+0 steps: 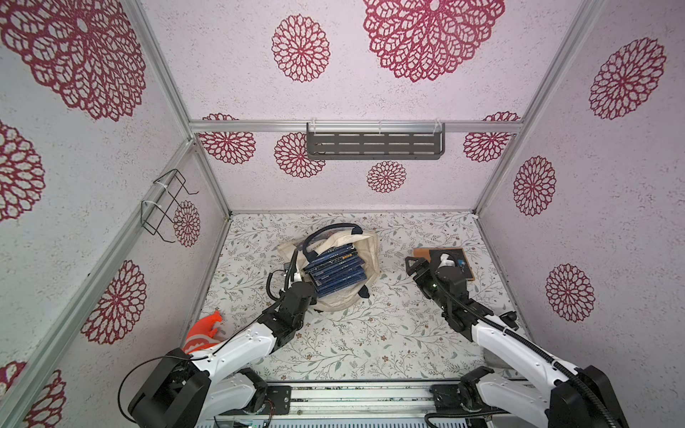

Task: Take out the books from the canvas bag
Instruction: Pick up the book from the canvas bag.

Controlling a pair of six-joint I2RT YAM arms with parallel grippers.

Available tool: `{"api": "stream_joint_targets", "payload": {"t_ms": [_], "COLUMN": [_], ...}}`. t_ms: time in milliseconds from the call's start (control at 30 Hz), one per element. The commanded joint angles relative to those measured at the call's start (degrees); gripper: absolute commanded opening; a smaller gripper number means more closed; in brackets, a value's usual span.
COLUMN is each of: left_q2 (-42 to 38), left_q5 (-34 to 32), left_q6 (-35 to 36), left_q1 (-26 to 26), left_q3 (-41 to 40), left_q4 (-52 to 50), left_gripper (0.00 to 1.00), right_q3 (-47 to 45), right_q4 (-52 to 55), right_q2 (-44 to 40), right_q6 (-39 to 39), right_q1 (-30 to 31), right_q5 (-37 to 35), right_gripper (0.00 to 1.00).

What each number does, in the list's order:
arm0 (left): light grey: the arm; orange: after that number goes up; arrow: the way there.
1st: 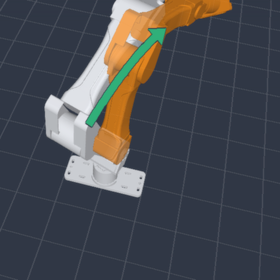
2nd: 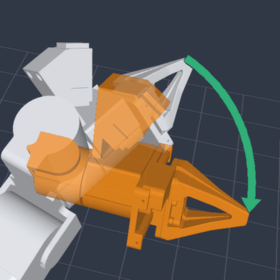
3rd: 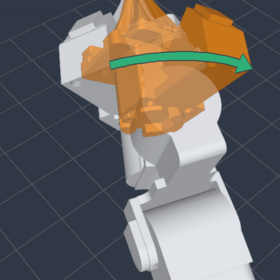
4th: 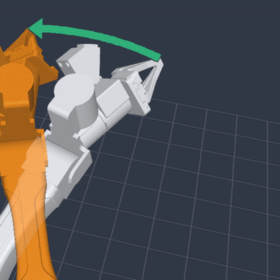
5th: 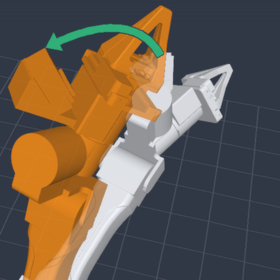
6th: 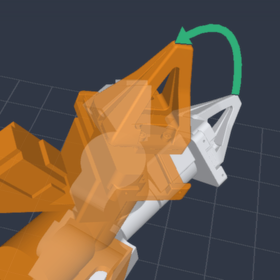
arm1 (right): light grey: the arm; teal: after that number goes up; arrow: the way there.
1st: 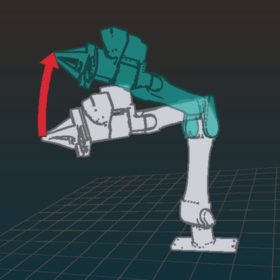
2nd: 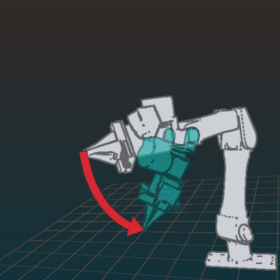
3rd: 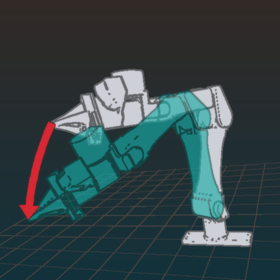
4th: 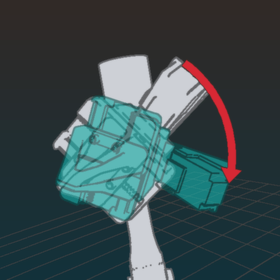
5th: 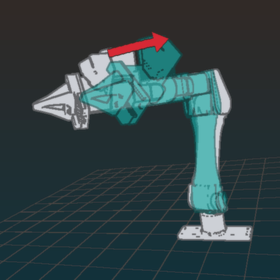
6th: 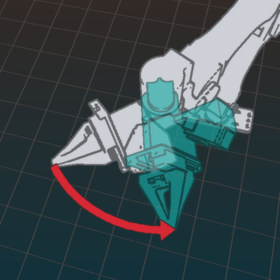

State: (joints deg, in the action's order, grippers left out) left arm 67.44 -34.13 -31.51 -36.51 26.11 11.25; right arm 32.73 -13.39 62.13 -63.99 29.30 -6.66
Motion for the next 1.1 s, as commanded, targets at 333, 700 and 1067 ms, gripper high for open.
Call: {"api": "stream_joint_targets", "payload": {"t_ms": [333,700,1067], "left_q2": [0.4,-0.2,-0.2], "left_q5": [-0.8,-0.8,-0.7], "left_q6": [1.0,1.2,1.3], "left_q1": [-0.5,-0.7,-0.7], "left_q3": [0.9,0.8,0.9], "left_q4": [-0.7,-0.9,-1.0], "left_gripper": [0.00,0.00,0.00], "right_q3": [12.9,19.2,23.2], "right_q4": [-2.1,-3.9,-5.1], "right_q2": [13.7,26.6,38.4], "right_q6": [1.1,-2.3,-6.7], "right_q1": [21.2,25.7,25.8], "right_q5": [-8.3,-6.8,-5.9], "right_gripper": [0.73,0.60,0.52]}}
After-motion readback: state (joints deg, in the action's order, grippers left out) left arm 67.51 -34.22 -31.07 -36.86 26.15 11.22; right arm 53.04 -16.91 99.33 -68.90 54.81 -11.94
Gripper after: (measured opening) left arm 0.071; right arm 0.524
